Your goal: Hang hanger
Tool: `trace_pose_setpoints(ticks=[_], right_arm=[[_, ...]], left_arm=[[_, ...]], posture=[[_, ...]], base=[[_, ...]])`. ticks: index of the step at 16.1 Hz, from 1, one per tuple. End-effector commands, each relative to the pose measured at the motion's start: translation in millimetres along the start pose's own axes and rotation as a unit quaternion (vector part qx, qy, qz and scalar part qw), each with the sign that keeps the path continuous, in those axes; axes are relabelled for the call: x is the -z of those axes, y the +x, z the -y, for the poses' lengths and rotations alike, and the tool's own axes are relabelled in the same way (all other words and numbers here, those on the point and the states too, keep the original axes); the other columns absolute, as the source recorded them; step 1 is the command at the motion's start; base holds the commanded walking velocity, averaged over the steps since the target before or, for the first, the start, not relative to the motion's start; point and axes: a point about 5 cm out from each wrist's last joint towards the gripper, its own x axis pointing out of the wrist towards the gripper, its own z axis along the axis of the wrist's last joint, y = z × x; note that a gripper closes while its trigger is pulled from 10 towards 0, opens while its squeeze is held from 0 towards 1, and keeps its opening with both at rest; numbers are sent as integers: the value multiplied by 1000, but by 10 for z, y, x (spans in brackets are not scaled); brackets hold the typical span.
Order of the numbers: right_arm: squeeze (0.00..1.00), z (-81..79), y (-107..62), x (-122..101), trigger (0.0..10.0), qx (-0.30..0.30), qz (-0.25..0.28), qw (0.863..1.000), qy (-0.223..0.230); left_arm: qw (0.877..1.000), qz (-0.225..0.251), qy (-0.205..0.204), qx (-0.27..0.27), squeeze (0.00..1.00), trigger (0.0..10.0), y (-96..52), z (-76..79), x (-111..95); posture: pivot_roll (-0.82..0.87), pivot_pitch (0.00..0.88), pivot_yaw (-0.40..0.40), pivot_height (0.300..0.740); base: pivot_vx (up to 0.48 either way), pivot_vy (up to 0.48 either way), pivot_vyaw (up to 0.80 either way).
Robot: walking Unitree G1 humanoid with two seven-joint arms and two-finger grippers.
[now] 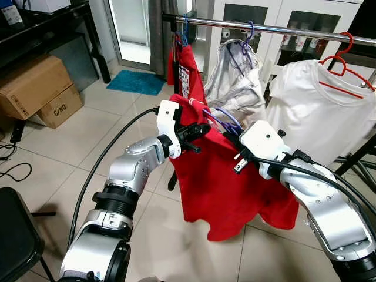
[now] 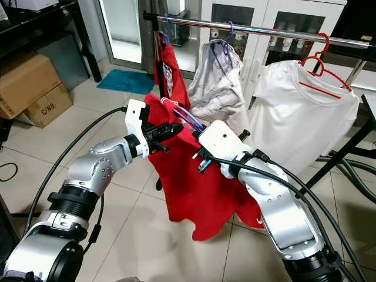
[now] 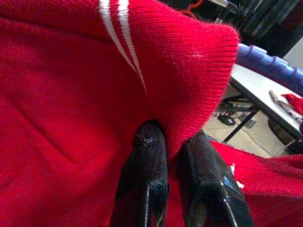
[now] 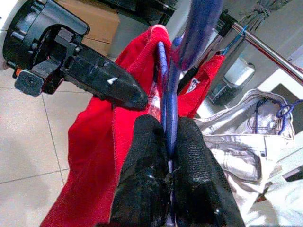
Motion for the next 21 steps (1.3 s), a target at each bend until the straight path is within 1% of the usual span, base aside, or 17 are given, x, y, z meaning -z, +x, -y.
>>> trace_pose_setpoints(ticks=[1, 2, 3, 8, 10, 11, 12, 13, 14, 15, 16, 17, 19, 20, 21], right_arm=[[0, 60, -16, -144, 0, 7, 27, 999, -24], [0, 47, -25, -77, 0, 2, 4, 1000, -24], [0, 44, -31, -46, 0, 1, -8, 1000, -23], [0, 52, -40, 43, 0, -3, -42, 999, -14], [0, 49, -50, 128, 0, -13, -75, 997, -9], [0, 29, -99, 276, 0, -34, -126, 991, -2], [0, 19, -129, 331, 0, -45, -142, 989, 0], [0, 17, -180, 408, 0, -56, -164, 985, 3], [0, 24, -195, 429, 0, -58, -169, 984, 4], [0, 41, -199, 446, 0, -59, -172, 983, 8], [0, 47, -196, 445, 0, -58, -173, 983, 11], [0, 69, -200, 461, 0, -61, -176, 982, 26], [0, 119, -230, 454, 0, -59, -159, 983, 66], [0, 244, -342, 470, 0, -52, -149, 983, 94], [0, 311, -414, 472, 0, -51, -139, 982, 119]], left_arm=[[1000, 7, 22, -20, 0, 0, -36, -53, -92], [999, 18, 36, -13, 0, 0, -55, -11, -186], [999, 23, 39, -9, 0, 0, -65, 10, -232], [998, 41, 46, 0, 0, 0, -70, 103, -397], [998, 20, 57, 11, 0, 0, -85, 162, -388], [997, -10, 76, 24, 0, 0, -138, 218, -375], [996, -18, 82, 26, 0, 0, -166, 233, -381], [995, -20, 91, 29, 0, 0, -220, 246, -430], [995, -23, 93, 36, 0, 0, -245, 260, -452], [993, -35, 103, 45, 0, 0, -279, 275, -456], [992, -40, 106, 45, 0, 0, -287, 274, -449], [992, -45, 116, 19, 0, 0, -302, 207, -437], [987, -51, 149, -44, 0, 0, -357, 56, -479], [978, -50, 171, -105, 0, 0, -475, -112, -584], [973, -46, 186, -131, 0, 0, -548, -187, -655]], posture=[[-106, 0, 30, 740], [-106, 0, 30, 740], [-106, 0, 30, 740], [-105, 0, 33, 740], [-108, 0, 35, 740], [-109, 0, 35, 740], [-108, 0, 33, 740], [-105, 0, 29, 740], [-104, 0, 27, 740], [-102, 0, 26, 740], [-102, 0, 26, 740], [-99, 0, 21, 740], [-96, 0, 20, 740], [-95, 0, 21, 740], [-96, 0, 25, 740]], base=[[0, 0, 0], [0, 0, 0], [0, 0, 0], [0, 0, 0], [0, 0, 0], [0, 0, 0], [0, 0, 0], [0, 0, 0], [0, 0, 0], [0, 0, 0], [0, 0, 0], [0, 0, 0], [0, 0, 0], [0, 0, 0], [0, 0, 0]])
